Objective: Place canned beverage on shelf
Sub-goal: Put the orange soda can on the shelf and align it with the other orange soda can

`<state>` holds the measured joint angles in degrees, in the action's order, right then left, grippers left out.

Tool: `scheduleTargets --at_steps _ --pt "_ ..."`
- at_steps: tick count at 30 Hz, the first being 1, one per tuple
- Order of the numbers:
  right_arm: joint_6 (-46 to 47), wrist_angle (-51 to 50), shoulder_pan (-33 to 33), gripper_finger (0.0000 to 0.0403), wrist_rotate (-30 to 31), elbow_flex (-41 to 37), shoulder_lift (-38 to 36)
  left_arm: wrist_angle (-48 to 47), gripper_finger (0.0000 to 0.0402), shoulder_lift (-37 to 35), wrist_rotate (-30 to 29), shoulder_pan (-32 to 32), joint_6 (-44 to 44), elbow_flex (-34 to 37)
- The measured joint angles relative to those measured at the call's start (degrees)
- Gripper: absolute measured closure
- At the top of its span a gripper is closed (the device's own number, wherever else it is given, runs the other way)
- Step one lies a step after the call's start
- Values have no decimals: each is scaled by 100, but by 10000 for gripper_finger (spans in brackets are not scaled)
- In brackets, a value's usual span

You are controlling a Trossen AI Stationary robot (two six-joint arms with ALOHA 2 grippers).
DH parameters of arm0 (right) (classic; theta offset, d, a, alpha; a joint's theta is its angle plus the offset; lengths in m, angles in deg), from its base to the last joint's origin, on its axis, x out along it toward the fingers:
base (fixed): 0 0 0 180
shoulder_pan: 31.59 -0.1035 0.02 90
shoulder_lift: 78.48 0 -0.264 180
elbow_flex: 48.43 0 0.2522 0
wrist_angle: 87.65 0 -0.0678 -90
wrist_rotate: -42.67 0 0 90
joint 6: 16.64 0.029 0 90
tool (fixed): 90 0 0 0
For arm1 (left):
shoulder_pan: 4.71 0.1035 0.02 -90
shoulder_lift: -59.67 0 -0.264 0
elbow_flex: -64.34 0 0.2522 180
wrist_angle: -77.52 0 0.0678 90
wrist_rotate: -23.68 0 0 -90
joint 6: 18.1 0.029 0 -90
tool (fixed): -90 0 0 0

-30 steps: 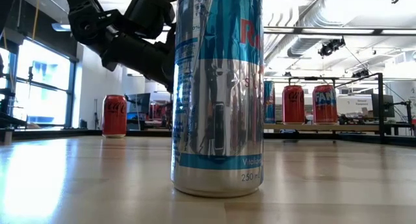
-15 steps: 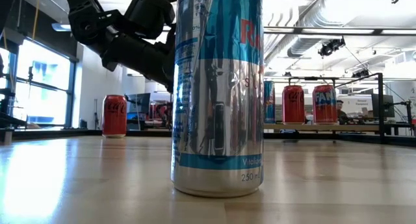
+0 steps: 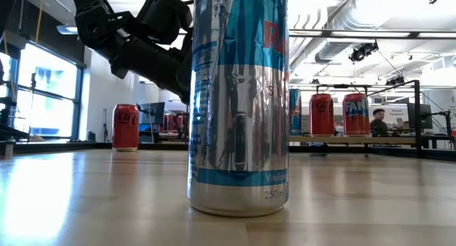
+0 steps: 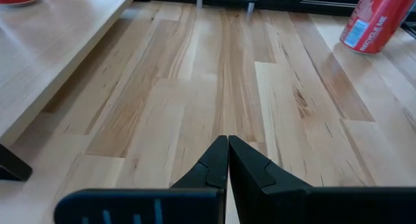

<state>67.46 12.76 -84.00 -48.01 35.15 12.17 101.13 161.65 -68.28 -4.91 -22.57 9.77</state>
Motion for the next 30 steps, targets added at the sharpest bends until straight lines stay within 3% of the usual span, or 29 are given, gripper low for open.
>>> scheduleTargets --at_steps 11,19,24,30 --pt "-818 1 479 135 -363 -190 -64 -148 399 0 -7 -77 -140 0" --pt "-2159 -494 1489 135 234 -227 -783 -160 399 -5 -17 -101 -144 0" --pt "-2995 -1331 2580 135 170 -224 -1379 -361 399 -162 -17 -136 -142 22" --pt "-4687 -2009 4626 135 226 22 -1772 -318 399 -461 -17 -146 -144 226"
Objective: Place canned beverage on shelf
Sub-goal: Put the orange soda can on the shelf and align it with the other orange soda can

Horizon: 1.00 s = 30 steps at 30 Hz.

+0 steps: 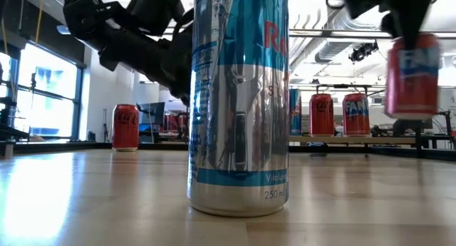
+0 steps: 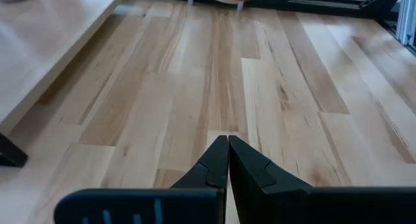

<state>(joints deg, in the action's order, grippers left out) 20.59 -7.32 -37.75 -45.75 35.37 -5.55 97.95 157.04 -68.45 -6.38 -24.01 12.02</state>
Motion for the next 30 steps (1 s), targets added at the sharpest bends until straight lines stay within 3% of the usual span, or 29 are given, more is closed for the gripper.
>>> scheduleTargets --at_steps 10,16,21,30 --pt "-3115 -302 3264 135 341 988 437 143 399 -175 0 0 -136 292" --pt "-4145 -259 4738 135 376 1010 737 205 399 -175 0 0 -95 329" --pt "-4697 12 5516 135 408 1010 934 213 399 -175 0 0 -46 329" --pt "-5127 342 6191 135 221 692 1078 211 399 -175 0 -44 -92 329"
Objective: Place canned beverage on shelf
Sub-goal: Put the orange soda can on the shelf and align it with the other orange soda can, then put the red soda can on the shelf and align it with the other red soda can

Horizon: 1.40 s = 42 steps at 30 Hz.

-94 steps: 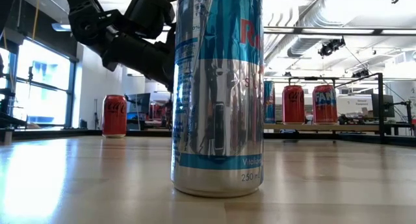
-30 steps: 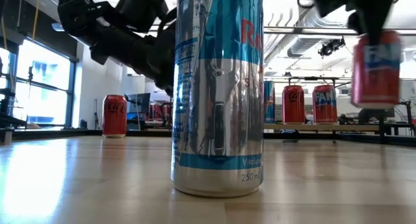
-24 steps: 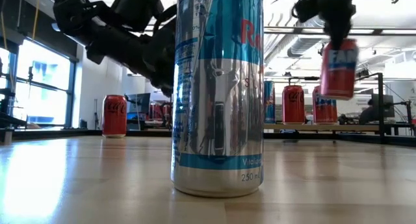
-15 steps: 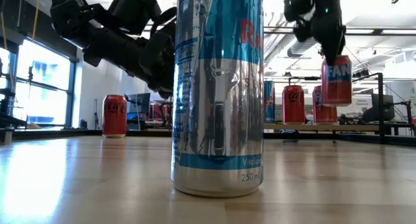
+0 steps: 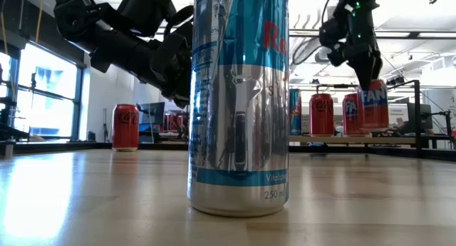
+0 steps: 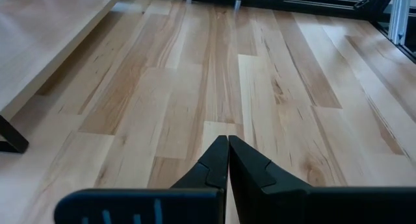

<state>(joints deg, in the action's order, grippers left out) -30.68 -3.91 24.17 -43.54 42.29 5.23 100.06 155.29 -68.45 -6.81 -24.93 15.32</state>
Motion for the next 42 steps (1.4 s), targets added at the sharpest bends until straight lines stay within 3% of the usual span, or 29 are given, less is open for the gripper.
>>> scheduleTargets --at_steps 15,23,42 --pt "-161 377 250 135 -179 -449 -31 2 399 0 0 2 -50 -2" --pt "-92 407 237 58 -144 -488 3 4 399 0 0 2 -50 -2" --pt "-342 551 232 69 -108 -393 -809 4 399 0 -10 22 -46 -4"
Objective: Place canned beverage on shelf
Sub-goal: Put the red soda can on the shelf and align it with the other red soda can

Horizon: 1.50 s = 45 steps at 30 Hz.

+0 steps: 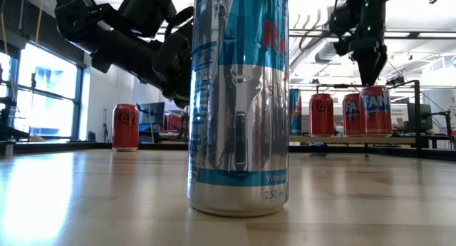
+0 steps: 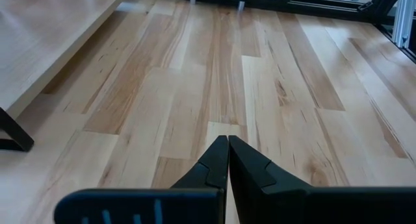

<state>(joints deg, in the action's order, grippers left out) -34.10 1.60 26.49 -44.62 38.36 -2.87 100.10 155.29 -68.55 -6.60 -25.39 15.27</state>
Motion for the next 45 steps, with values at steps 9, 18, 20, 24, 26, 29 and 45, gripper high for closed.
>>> scheduleTargets --at_steps 9,18,20,24,26,29,45 --pt "7 53 -269 70 -3 773 -520 0 399 0 -268 0 47 -2" --pt "66 2266 -1085 174 -1416 439 -1740 131 399 -68 -692 4 96 -9" --pt "87 2897 -1312 221 -1422 57 -2095 127 399 -176 -691 4 212 -9" --pt "73 4073 -1749 328 -1429 -1084 -2726 115 401 -445 -694 4 337 -9" --pt "99 4633 -2008 377 -1428 -1710 -2982 119 401 -566 -694 4 341 -9" --pt "296 5613 -2476 389 -1431 -2575 -3310 116 401 -690 -694 4 345 -9" --pt "498 8227 -5124 400 -794 -4665 -3729 -248 401 -1058 -673 -4 421 -24"
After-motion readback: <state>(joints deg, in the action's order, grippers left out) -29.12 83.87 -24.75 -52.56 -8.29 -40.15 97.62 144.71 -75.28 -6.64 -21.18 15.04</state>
